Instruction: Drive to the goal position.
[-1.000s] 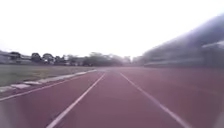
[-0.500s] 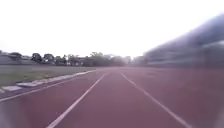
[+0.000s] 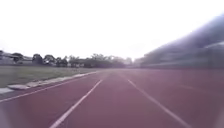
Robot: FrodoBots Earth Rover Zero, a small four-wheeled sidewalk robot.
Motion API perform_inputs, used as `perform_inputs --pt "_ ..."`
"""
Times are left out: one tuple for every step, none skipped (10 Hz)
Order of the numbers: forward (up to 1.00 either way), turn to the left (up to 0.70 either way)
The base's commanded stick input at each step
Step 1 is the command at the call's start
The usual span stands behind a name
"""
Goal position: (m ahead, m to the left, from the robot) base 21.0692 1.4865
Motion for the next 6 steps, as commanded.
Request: perform_inputs --pt "0.7 0.0" --pt "0.7 0.01" --pt "0.7 0.02" --pt "0.7 0.01" --pt "0.7 0.0" --pt "0.7 0.02"
